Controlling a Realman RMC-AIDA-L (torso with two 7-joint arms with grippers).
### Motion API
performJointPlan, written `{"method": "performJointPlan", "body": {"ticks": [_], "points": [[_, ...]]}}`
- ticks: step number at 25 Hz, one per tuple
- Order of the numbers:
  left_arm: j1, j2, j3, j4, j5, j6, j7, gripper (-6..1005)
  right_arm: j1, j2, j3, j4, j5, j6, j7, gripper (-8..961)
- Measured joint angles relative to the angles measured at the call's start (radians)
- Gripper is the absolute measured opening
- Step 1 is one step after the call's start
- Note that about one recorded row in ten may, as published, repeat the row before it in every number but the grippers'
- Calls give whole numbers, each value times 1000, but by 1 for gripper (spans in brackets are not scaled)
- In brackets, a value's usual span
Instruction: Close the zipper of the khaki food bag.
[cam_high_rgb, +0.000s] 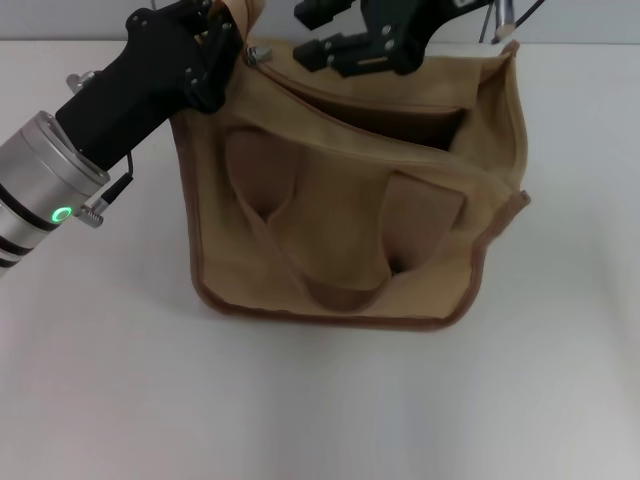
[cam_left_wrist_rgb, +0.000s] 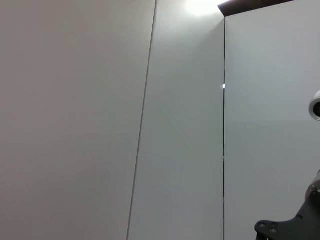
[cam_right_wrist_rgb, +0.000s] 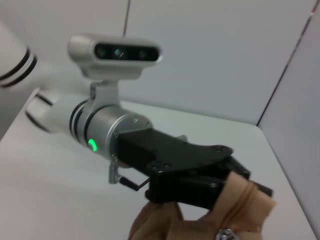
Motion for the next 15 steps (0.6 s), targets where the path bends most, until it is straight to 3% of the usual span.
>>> {"method": "performJointPlan", "body": {"ticks": [7,15], "points": [[-4,0,1,0,0,0,0,22,-8,9,-87,9,-61,87,-23,331],[-8,0,-1,-2,1,1,0,22,-4,9,-80,38,-39,115,-50,339]]}}
